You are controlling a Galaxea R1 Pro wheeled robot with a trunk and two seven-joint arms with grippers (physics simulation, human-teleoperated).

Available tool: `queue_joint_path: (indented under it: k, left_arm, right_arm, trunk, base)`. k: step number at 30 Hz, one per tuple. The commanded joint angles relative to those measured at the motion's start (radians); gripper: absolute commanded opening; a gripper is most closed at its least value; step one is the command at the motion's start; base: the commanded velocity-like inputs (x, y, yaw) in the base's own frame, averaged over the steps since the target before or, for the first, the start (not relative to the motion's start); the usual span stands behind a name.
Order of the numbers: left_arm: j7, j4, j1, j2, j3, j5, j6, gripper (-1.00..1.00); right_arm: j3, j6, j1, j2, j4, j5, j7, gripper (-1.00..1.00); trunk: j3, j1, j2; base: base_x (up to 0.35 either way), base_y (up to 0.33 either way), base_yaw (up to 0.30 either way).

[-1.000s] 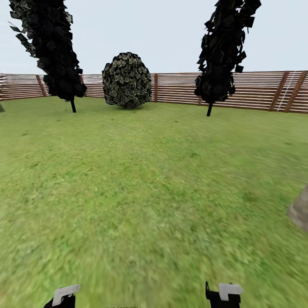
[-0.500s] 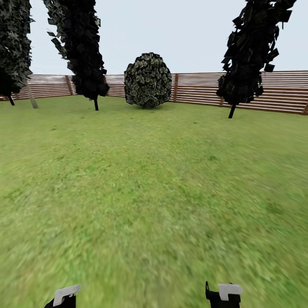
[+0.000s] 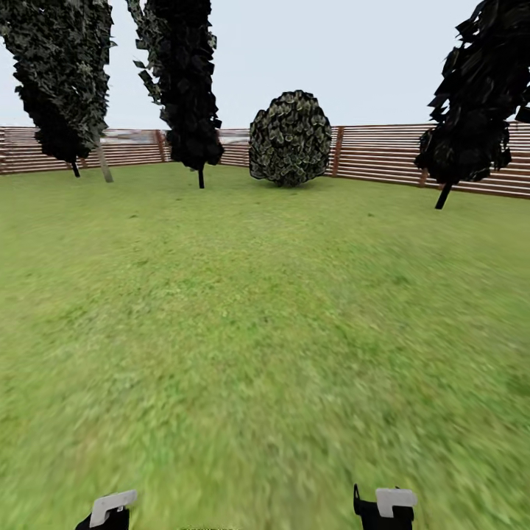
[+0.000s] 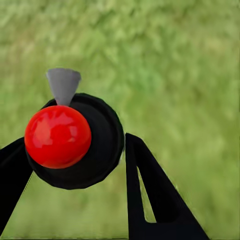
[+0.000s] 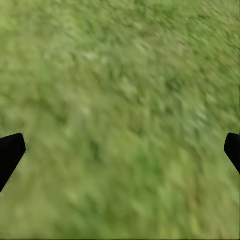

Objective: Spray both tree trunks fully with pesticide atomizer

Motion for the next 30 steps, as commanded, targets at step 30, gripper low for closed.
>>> queue_joint_path:
  k: [30]
  left_arm:
    - [0.003, -0.001, -0.001, -0.001, -0.008, 0.005, -0.004, -1.0]
  right_arm:
    - [0.009, 0.0, 0.0, 0.0, 0.0, -0.001, -0.008, 1.0]
  trunk:
    - [-0.001, 0.0, 0.0]
  base:
    - [-0.092, 0.0, 0.286]
